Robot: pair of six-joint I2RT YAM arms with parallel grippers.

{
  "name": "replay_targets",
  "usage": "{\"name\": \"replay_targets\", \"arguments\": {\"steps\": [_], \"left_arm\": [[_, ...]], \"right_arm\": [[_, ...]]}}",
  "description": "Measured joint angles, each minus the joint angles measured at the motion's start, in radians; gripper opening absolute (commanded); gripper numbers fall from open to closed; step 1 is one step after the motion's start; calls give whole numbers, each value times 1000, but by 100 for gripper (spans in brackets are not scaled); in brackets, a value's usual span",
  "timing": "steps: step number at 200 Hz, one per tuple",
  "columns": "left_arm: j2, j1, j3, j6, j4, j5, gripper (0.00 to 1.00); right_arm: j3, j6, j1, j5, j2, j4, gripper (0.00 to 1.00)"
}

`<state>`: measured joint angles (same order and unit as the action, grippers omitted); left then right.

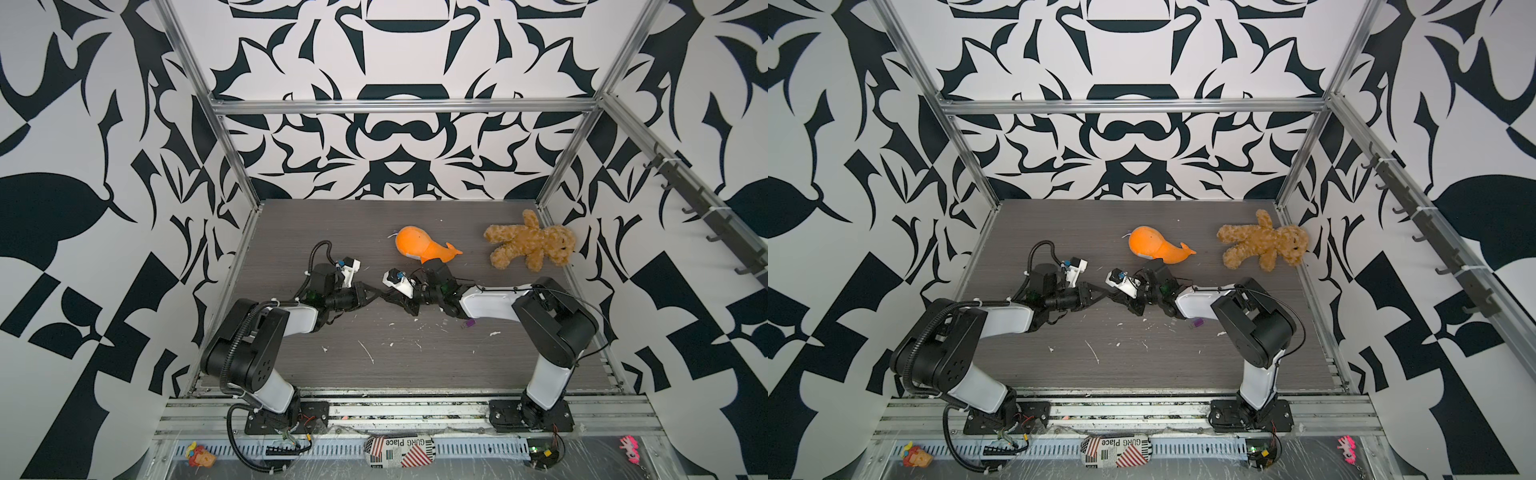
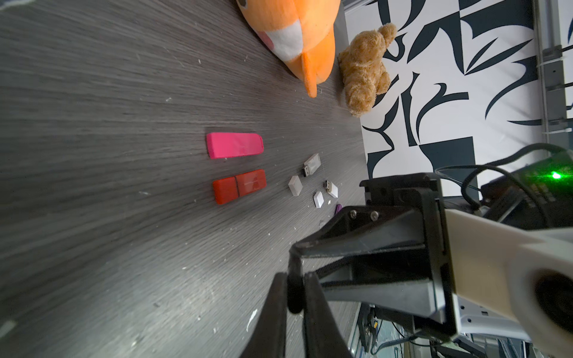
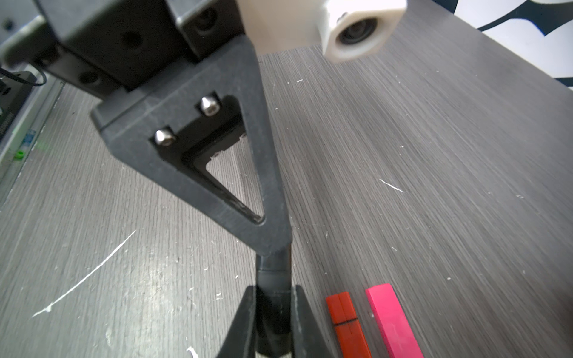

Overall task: Close the usb drive cover
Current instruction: Close the cover of the USB drive, then place the USB drive at the center of the board.

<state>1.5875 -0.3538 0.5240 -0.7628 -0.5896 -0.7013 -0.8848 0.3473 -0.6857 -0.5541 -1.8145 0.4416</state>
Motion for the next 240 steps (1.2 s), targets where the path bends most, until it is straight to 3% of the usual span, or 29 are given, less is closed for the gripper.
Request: {"name": "replay_targets", "arguments": {"steps": [83, 124, 175, 240], "left_arm": [[14, -1, 0, -5, -48, 53, 13], [-4, -21, -1, 10, -12, 35, 17], [-91, -36, 2, 74, 115, -6, 33], [-239, 29, 21, 178, 305, 28, 40]], "right_arm": [[-33, -44, 10, -15, -47, 34, 11], [-29, 84, 19, -28, -1, -68, 11], [-21, 274, 22, 0, 107, -215, 11], [-56, 398, 38, 99, 47, -375, 13]]}}
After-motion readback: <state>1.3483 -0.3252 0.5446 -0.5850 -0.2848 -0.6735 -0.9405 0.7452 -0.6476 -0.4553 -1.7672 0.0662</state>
